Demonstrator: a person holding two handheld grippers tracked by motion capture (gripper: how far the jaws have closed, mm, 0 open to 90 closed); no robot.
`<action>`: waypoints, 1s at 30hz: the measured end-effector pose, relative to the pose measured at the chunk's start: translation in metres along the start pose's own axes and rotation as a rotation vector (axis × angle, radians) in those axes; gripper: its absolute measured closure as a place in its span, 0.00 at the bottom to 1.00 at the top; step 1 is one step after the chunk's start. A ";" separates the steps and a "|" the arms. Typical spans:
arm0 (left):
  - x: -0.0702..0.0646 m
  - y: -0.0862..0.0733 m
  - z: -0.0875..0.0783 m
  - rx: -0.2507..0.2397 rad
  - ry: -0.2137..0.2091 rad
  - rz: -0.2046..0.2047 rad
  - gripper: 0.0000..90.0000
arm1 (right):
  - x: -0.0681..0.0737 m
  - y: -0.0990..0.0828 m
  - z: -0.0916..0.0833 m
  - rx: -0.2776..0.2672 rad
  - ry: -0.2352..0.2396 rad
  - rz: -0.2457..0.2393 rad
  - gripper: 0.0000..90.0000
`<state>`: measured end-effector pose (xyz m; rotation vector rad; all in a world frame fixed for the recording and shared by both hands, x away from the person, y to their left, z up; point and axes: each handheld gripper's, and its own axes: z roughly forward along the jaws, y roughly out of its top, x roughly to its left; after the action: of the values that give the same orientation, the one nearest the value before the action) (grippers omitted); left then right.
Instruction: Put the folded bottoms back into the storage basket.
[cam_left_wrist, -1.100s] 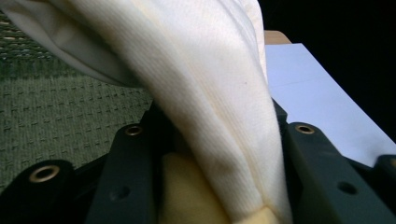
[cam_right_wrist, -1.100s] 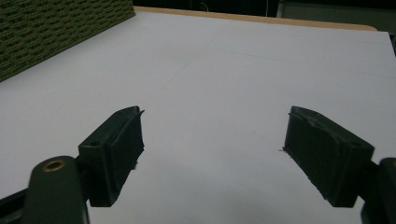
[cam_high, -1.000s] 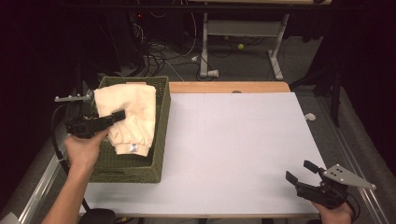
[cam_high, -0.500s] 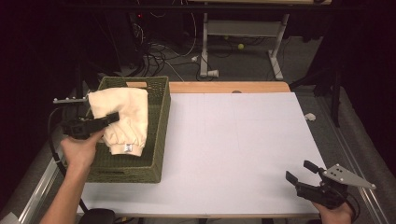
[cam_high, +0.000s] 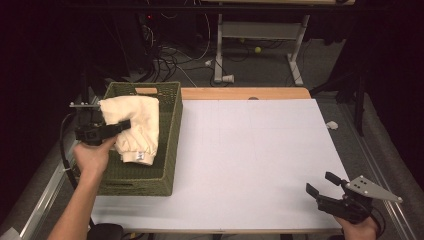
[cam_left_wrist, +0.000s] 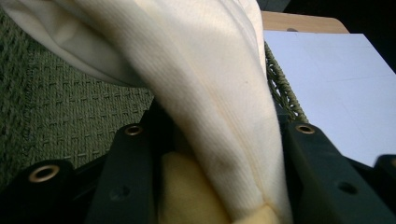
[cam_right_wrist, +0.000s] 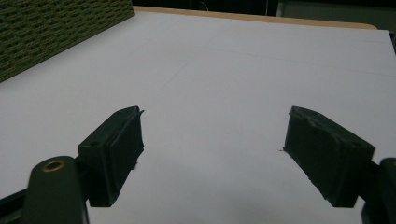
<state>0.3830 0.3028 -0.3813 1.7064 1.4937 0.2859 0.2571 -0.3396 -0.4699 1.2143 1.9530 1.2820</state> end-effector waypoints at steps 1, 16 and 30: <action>0.001 0.000 0.002 0.002 0.000 -0.004 0.65 | 0.000 0.000 0.000 0.000 0.000 0.000 0.23; 0.006 0.007 0.032 0.049 0.023 -0.038 0.65 | 0.000 0.000 0.000 0.001 0.001 -0.001 0.23; 0.011 0.010 0.062 0.102 0.044 -0.077 0.65 | 0.000 0.000 0.000 0.001 0.000 -0.001 0.23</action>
<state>0.4337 0.2870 -0.4170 1.7268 1.6269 0.2110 0.2573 -0.3396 -0.4700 1.2135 1.9543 1.2811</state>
